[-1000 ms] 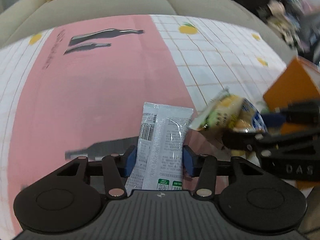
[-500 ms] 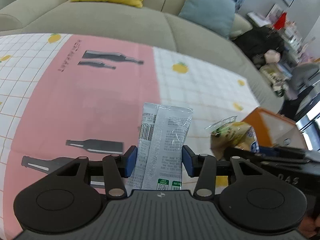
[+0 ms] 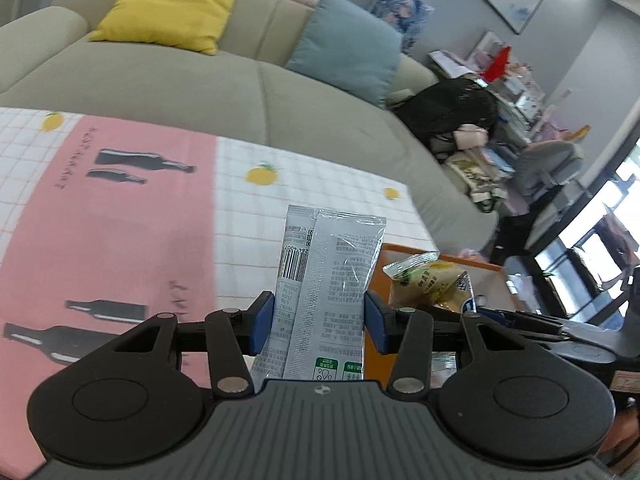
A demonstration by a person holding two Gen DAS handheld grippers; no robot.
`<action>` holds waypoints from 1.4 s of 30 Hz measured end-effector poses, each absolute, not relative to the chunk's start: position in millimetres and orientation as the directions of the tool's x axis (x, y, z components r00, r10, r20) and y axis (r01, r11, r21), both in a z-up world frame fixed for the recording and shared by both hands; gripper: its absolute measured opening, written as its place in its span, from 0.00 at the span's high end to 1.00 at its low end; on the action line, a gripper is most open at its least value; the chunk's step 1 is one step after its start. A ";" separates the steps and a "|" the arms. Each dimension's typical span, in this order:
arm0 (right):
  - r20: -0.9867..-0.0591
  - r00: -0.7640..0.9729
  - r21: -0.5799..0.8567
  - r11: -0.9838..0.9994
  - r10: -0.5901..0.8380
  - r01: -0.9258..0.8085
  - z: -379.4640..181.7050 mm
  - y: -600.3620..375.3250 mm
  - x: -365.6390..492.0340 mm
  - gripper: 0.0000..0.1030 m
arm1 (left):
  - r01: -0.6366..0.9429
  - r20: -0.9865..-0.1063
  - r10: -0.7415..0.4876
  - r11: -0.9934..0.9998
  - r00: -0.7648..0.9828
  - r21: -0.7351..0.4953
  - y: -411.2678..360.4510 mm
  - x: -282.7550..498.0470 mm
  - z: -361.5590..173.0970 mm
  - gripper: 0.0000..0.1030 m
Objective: Organize snacks
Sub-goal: 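Lift and carry the white packet and bread bag over the orange box, then open both tools to drop the white packet and bread bag into the box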
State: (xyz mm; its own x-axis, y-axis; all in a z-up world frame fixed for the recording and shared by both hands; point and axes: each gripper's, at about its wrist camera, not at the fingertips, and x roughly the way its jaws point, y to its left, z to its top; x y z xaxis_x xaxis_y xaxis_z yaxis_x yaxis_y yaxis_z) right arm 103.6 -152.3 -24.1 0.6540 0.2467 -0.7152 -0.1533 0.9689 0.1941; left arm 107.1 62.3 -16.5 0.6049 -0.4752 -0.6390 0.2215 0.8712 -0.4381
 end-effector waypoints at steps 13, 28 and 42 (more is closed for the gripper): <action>-0.706 0.703 0.129 0.992 0.090 0.003 6.0 -267.0 75.3 0.56 | 0.392 -0.598 -0.619 0.785 0.508 -0.479 -35.3 121.0 11.2 0.47; -0.824 0.566 0.103 0.985 0.008 0.136 -44.9 -361.9 112.5 0.56 | 0.427 -0.739 -0.588 0.791 0.330 -0.439 -147.0 168.8 -47.4 0.47; -0.893 0.441 -0.109 0.994 -0.088 -0.023 -105.7 -348.8 158.1 0.55 | 0.399 -0.877 -0.425 0.861 0.224 -0.315 -189.7 205.5 -100.9 0.47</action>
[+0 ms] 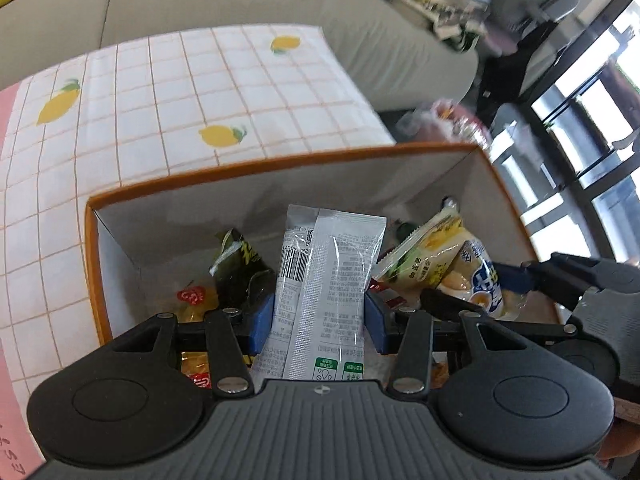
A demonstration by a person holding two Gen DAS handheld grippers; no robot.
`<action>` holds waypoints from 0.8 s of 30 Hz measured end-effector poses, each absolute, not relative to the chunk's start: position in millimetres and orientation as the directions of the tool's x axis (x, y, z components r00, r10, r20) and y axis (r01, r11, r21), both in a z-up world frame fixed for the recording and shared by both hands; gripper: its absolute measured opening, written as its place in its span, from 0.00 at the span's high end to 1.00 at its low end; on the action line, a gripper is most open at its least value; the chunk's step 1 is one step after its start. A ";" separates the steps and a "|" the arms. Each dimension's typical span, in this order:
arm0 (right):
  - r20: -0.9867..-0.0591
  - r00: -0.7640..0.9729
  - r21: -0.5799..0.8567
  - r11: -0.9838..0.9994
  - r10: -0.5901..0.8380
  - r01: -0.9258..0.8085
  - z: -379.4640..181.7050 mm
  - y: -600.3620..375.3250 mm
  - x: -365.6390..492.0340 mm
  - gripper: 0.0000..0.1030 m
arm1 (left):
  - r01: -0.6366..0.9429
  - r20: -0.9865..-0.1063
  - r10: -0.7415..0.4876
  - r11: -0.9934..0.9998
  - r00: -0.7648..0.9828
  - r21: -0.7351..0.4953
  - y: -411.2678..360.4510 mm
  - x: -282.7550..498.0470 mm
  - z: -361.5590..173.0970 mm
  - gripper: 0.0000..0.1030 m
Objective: Organize snacks
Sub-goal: 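Open both tools to drop the white packet and bread bag into the box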
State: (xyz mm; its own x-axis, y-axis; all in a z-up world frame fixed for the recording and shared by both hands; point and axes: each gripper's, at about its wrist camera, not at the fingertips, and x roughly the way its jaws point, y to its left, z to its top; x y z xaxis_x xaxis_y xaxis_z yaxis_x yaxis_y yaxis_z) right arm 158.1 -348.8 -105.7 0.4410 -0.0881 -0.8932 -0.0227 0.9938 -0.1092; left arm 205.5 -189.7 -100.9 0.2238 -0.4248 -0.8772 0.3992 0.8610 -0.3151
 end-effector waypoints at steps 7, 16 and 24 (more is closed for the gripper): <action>-0.913 0.395 -0.139 0.987 -0.099 -0.074 -121.4 -341.5 166.6 0.53 | 0.412 -0.898 -0.396 0.863 0.191 -0.293 -195.2 207.5 -107.2 0.46; -0.918 0.378 -0.168 0.982 -0.122 -0.090 -128.2 -339.0 173.8 0.45 | 0.415 -0.914 -0.366 0.869 0.174 -0.269 -203.2 210.3 -111.2 0.36; -0.914 0.373 -0.207 0.974 -0.160 -0.088 -120.8 -338.4 174.0 0.24 | 0.425 -0.906 -0.379 0.863 0.189 -0.273 -199.2 208.4 -98.9 0.24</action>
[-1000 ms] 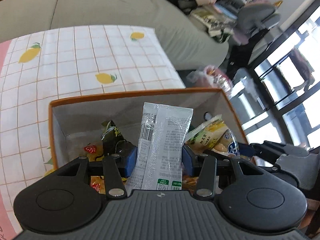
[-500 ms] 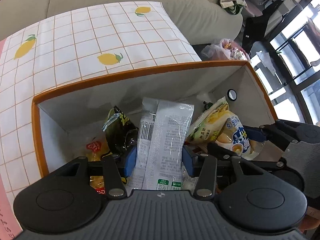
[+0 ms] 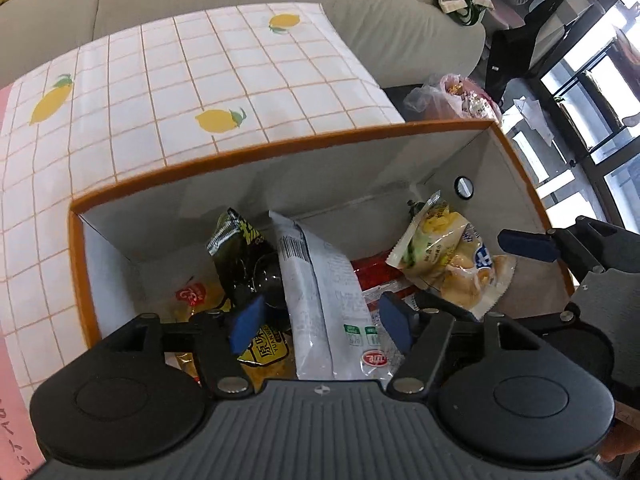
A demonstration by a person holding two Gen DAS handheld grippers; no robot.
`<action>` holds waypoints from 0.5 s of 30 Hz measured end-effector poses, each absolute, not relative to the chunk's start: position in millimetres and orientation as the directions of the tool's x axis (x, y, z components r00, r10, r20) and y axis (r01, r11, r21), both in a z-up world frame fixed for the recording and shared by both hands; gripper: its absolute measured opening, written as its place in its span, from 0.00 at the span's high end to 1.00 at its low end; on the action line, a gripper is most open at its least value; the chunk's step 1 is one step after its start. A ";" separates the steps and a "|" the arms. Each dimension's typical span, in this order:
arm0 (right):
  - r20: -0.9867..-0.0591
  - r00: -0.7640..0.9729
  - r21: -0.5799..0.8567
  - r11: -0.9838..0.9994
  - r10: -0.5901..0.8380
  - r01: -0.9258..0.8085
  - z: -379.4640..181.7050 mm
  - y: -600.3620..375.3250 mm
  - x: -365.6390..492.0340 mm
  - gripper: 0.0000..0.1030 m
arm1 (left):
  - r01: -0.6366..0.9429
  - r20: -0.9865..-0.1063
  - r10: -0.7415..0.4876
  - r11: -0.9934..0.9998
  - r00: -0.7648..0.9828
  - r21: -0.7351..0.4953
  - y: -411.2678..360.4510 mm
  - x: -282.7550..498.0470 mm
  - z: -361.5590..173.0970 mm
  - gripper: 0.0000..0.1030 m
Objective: Organize snacks
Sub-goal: 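Open both tools to drop the white packet and bread bag into the box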
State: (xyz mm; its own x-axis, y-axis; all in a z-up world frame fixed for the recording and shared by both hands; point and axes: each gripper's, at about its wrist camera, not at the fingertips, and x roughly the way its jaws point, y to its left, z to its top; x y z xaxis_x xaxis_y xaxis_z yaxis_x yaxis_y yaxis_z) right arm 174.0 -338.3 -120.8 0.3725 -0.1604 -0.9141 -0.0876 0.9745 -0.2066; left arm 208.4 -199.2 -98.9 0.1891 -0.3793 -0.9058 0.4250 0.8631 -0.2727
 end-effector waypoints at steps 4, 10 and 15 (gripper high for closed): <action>-0.912 0.369 -0.231 0.968 -0.180 -0.099 -110.2 -337.0 173.4 0.12 | 0.444 -0.898 -0.389 0.855 0.204 -0.269 -197.1 205.2 -83.8 0.23; -0.908 0.348 -0.270 0.960 -0.232 -0.066 -86.9 -336.0 165.0 0.09 | 0.456 -0.884 -0.398 0.852 0.244 -0.257 -186.0 196.0 -55.5 0.23; -0.875 0.418 -0.269 0.963 -0.244 -0.002 -52.4 -328.4 138.9 0.08 | 0.458 -0.844 -0.418 0.856 0.337 -0.240 -164.9 177.4 -25.2 0.23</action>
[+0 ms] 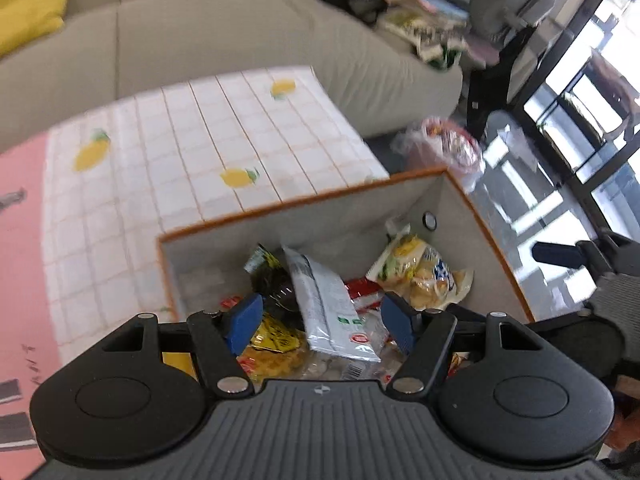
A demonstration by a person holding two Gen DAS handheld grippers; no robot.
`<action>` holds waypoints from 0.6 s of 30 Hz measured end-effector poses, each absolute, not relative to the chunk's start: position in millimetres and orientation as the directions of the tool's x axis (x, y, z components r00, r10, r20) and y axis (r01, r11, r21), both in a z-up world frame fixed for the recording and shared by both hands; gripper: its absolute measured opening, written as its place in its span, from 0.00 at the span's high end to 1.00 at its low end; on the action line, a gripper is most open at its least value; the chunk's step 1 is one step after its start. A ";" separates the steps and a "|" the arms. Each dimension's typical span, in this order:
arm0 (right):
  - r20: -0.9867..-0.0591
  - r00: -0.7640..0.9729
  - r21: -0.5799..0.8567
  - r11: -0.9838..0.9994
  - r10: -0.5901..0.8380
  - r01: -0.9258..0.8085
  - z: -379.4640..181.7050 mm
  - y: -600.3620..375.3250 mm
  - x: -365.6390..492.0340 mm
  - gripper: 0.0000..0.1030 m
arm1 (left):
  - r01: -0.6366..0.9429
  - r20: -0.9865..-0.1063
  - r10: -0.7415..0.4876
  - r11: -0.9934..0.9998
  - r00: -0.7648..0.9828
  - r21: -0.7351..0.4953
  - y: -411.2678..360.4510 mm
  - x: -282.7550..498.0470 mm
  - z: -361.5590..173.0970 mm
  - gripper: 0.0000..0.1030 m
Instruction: Organize snacks
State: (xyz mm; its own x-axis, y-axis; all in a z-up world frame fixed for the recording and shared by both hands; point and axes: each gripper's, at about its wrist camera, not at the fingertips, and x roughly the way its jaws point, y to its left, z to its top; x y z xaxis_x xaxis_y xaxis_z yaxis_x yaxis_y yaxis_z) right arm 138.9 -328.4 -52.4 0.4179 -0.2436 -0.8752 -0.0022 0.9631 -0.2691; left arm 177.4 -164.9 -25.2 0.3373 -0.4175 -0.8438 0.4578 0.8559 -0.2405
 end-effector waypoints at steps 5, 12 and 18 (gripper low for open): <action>-0.810 0.550 -0.157 0.979 -0.201 0.126 -9.8 -323.1 100.5 0.07 | 0.465 -0.774 -0.401 0.871 0.490 -0.157 -137.9 146.3 10.7 0.23; -0.678 0.722 -0.032 0.987 -0.137 0.157 36.3 -291.7 36.4 0.05 | 0.435 -0.632 -0.360 0.900 0.686 -0.041 -95.4 88.7 58.6 0.22; -0.565 0.817 0.002 0.990 -0.117 0.144 60.9 -258.5 -13.6 0.03 | 0.397 -0.549 -0.311 0.917 0.776 0.041 -64.2 36.6 85.8 0.17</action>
State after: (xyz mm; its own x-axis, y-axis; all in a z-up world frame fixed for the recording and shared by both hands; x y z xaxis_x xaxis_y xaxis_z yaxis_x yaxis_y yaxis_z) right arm -13.6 -258.5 60.9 0.8165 -0.1171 -0.5653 0.1435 0.9896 0.0023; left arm 36.6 -64.2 85.8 0.7760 -0.3112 -0.5486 0.3965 0.9171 0.0407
